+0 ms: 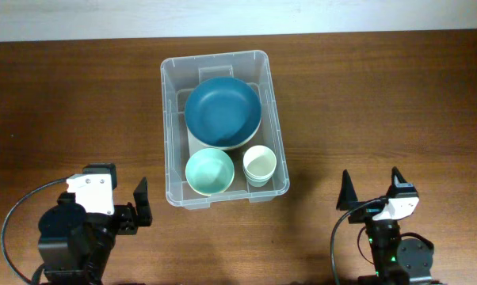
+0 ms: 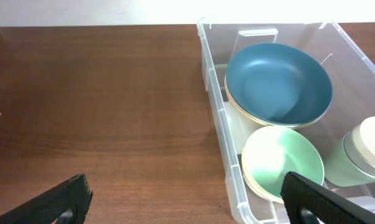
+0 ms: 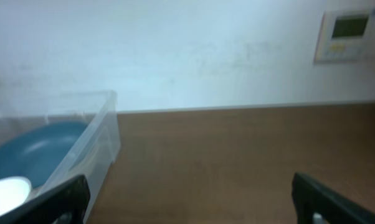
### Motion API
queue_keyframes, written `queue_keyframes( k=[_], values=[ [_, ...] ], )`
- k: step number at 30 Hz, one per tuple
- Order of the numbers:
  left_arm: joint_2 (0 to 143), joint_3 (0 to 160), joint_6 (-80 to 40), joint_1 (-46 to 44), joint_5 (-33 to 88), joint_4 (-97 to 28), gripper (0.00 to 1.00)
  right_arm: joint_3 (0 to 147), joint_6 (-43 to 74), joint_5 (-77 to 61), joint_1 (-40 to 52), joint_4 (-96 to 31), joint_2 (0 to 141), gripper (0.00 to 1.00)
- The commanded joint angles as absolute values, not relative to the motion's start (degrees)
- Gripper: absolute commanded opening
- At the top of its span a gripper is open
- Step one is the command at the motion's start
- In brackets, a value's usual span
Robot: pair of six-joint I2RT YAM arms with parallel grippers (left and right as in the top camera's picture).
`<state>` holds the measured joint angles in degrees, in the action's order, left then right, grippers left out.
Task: Pack container
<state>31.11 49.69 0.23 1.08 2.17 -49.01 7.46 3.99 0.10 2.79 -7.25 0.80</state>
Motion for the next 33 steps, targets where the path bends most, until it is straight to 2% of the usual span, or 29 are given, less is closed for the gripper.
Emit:
queue_keyframes(
  k=[1,3,5,33],
  values=[
    [30.89,49.47,0.49,0.89,2.17,-48.88,1.0,3.31,-0.05,-1.8,3.29,-1.41,0.21,0.99],
    [30.92,49.47,0.47,0.89,2.17,-48.88,1.0,0.3,-1.58,-1.91,3.36,1.26,0.21,0.99],
    [30.92,49.47,0.47,0.89,2.17,-48.88,1.0,0.32,-1.52,-1.72,3.38,-4.64,0.21,0.99],
    [30.89,49.47,0.47,0.89,2.17,-48.88,1.0,0.32,-1.5,-1.5,3.38,-4.45,0.25,0.99]
  ],
)
